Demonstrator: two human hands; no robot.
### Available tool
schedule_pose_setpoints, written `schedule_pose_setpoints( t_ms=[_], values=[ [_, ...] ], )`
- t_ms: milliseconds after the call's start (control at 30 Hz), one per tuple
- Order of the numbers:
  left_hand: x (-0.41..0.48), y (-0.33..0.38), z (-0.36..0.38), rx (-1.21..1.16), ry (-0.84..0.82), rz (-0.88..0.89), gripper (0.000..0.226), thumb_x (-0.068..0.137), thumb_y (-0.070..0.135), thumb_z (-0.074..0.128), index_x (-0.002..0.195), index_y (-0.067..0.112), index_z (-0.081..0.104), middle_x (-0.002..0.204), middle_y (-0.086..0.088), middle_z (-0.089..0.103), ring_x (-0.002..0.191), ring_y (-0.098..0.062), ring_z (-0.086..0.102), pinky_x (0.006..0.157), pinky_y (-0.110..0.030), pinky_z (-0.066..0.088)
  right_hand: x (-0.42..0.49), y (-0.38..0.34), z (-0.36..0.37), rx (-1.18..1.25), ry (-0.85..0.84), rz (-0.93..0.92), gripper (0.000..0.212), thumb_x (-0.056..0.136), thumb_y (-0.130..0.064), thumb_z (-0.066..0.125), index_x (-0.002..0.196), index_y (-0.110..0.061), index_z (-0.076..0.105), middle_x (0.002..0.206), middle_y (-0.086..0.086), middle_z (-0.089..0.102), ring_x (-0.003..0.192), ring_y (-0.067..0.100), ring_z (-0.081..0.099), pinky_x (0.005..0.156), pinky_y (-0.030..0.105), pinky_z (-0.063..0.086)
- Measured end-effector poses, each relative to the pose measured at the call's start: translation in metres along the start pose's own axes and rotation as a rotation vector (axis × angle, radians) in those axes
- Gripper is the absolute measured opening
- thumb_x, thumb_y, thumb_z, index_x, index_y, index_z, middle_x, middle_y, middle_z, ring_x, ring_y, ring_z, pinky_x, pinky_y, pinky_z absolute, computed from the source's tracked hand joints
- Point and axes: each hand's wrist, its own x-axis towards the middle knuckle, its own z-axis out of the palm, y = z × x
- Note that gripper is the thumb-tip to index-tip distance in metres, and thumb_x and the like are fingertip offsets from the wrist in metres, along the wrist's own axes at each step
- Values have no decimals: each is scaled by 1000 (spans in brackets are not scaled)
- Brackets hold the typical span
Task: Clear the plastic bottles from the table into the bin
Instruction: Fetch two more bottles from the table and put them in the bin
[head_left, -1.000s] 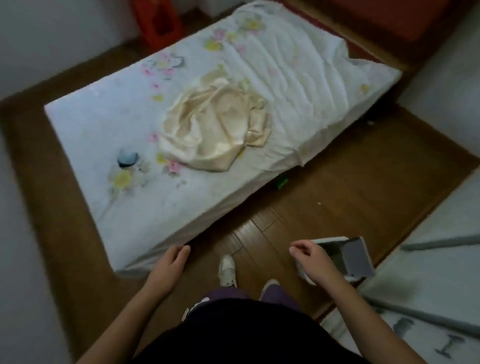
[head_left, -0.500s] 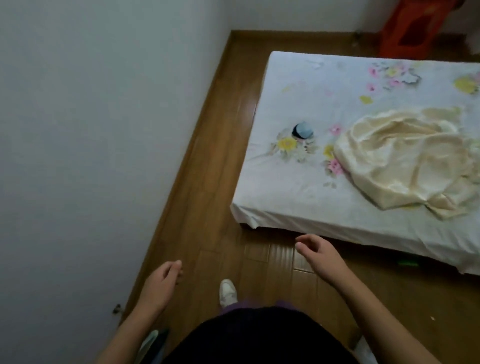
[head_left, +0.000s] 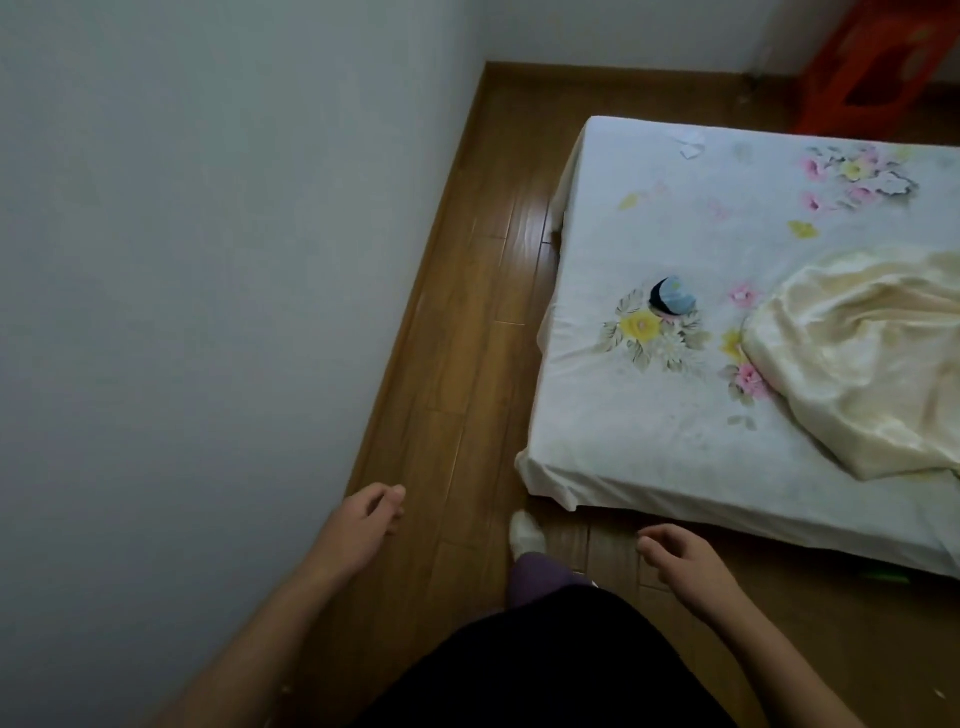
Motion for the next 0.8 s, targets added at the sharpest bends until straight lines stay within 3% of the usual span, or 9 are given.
schedule_pose_setpoints(
  t_ms=[200,400,533,667,800],
  values=[
    [76,27,-39,-15,124,9,27,102,38,53,88,25,71,84,7,74,80,-10,70,67,-25,51,75,-66,6,-33,40,14,20,95,-27,65,110,-15,72,107,1,72,100,17,65,90,36,50],
    [146,32,-97,-83,187,-131,24,103,33,53,89,23,70,85,3,74,78,-14,70,64,-28,50,178,-190,14,-119,-71,-49,17,95,-25,63,107,-15,72,102,3,73,98,22,68,92,43,54],
    [198,43,-136,-115,209,-183,28,102,33,55,83,19,70,82,-2,75,72,-16,71,61,-29,49,239,-289,20,-212,-142,-174,23,96,-32,61,114,-19,69,107,-1,70,99,15,64,87,29,50],
    [253,57,-171,-128,256,-217,28,101,34,57,81,19,71,80,0,76,68,-14,72,62,-30,51,286,-375,18,-232,-215,-270,21,98,-34,59,115,-24,65,105,-8,66,92,2,59,71,12,43],
    [333,75,-200,-137,270,-220,27,100,30,58,79,18,72,78,4,78,64,-13,72,63,-32,52,344,-434,9,-214,-190,-287,19,98,-35,59,114,-26,64,103,-11,65,91,1,59,69,12,43]
  ],
)
